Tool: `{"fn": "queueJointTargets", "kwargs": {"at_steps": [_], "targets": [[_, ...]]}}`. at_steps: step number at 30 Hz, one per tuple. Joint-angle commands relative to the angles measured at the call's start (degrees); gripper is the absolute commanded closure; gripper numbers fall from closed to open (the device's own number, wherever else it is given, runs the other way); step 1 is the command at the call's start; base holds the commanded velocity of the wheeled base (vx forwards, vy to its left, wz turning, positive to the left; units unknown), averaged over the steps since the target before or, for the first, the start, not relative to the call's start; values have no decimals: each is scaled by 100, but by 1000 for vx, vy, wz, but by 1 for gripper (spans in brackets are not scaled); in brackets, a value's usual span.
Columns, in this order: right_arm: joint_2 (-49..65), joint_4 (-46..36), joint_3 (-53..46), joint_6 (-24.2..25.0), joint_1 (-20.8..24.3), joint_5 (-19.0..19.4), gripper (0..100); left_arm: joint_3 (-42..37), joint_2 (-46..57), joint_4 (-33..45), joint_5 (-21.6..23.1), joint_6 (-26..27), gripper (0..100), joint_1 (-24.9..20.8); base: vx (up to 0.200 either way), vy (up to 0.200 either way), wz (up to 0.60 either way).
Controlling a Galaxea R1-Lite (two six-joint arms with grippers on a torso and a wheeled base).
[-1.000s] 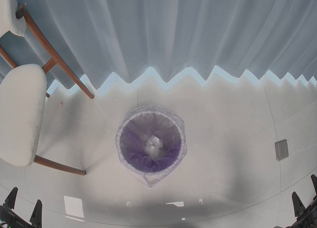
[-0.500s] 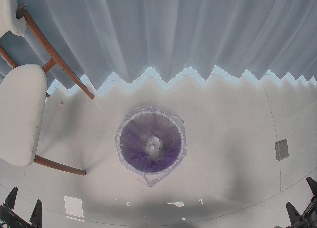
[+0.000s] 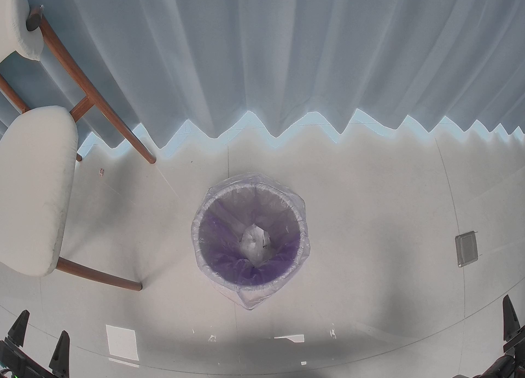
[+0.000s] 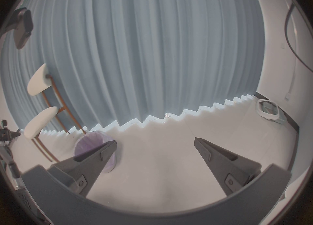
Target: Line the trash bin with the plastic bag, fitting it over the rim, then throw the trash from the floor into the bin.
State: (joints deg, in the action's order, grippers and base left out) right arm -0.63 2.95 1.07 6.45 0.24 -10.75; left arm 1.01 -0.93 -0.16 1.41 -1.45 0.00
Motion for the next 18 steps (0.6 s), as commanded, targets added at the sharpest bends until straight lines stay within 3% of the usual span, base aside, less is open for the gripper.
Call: {"fn": "queueJointTargets", "kwargs": {"at_steps": [1, 5, 10, 11, 14, 15, 18], "targets": [[63, 39, -90, 67, 2, -305, 0, -101, 93, -2, -1, 4, 0, 0, 0, 0, 0], [63, 39, -90, 129, 2, -674, 0, -101, 93, -2, -1, 4, 0, 0, 0, 0, 0], [63, 30, -90, -109, 2, -498, 0, -101, 93, -2, -1, 4, 0, 0, 0, 0, 0], [63, 13, -90, -302, 2, -182, 0, -101, 93, -2, -1, 4, 0, 0, 0, 0, 0], [63, 4, -90, -662, 2, 240, 0, -101, 93, -2, 8, 4, 0, -9, 0, 0, 0], [63, 4, -81, -1049, 2, 574, 0, -101, 93, -2, 8, 4, 0, -9, 0, 0, 0], [63, 4, -81, -1392, 2, 979, 0, -101, 93, -2, -1, 13, 0, -9, 0, 0, 0]]}}
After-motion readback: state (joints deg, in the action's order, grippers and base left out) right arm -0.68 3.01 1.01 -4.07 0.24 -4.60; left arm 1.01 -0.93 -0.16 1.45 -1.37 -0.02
